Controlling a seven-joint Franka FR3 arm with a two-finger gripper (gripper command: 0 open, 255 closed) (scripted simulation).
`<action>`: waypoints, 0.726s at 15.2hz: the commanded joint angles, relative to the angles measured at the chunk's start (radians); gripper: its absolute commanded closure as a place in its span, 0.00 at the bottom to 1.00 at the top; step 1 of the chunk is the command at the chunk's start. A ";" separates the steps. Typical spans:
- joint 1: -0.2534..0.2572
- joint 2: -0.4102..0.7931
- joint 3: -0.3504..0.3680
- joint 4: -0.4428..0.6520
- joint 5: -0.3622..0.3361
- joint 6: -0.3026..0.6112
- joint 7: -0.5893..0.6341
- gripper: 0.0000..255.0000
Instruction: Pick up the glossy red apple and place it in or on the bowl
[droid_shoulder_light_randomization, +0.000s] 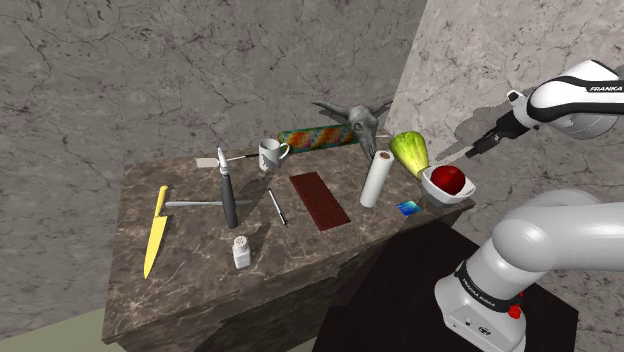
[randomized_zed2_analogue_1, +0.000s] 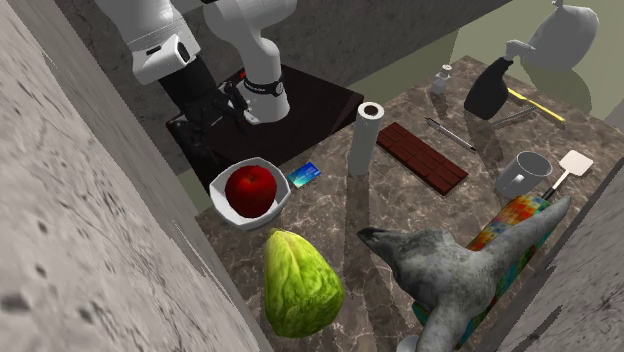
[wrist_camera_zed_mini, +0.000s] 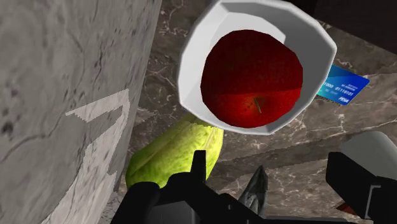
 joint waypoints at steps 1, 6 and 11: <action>0.000 0.000 0.000 0.000 0.000 0.000 0.000 0.00; -0.057 -0.095 0.083 0.059 0.022 -0.165 -0.001 0.00; -0.058 -0.095 0.083 0.059 0.023 -0.165 -0.001 0.00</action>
